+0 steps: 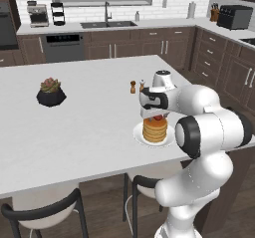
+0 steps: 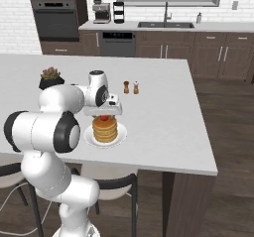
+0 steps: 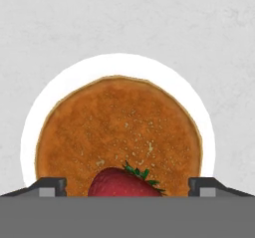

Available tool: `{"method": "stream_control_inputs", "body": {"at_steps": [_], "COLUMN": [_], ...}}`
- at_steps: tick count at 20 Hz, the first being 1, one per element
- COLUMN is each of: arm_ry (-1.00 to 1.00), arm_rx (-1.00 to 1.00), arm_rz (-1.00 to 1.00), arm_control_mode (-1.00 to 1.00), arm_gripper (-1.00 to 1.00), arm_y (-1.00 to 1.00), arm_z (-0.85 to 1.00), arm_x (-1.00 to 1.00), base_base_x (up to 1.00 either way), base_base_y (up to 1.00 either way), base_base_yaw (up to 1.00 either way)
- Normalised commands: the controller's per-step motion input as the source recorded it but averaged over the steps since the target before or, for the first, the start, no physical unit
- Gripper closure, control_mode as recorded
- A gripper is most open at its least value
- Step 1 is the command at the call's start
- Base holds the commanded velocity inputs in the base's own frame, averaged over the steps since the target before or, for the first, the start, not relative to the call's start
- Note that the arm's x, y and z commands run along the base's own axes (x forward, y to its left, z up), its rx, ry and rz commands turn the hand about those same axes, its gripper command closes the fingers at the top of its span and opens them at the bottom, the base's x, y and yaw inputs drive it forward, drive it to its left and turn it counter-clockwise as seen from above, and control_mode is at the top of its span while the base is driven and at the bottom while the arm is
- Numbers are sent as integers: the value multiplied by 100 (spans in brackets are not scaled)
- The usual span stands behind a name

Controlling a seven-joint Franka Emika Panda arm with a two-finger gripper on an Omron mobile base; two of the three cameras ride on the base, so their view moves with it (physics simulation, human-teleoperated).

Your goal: Take the strawberry from the fridge and place it on top of the pancake, located on the dining counter.

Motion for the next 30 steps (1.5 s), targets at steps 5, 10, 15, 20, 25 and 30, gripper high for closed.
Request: {"method": "stream_control_inputs", "body": {"at_steps": [5, 10, 15, 20, 25, 30], "arm_ry": [0, 0, 0, -6, -12, -10], "arm_rx": [-1, -2, -3, -3, 0, 0], "arm_rz": [0, -3, -7, -9, -14, -26], "arm_control_mode": [-100, -100, -100, -100, -100, -100], "arm_gripper": [-100, -100, -100, -100, -100, -100], "arm_y": [0, 1, 5, 16, 29, 66], "arm_z": [22, 40, 37, 20, 10, 13], "arm_x": [-20, -28, -45, -94, -100, -100], "base_base_x": [0, 0, 0, 0, 0, 0], "base_base_y": [0, 0, 0, 0, 0, 0], "base_base_yaw": [0, 0, 0, 0, 0, 0]}}
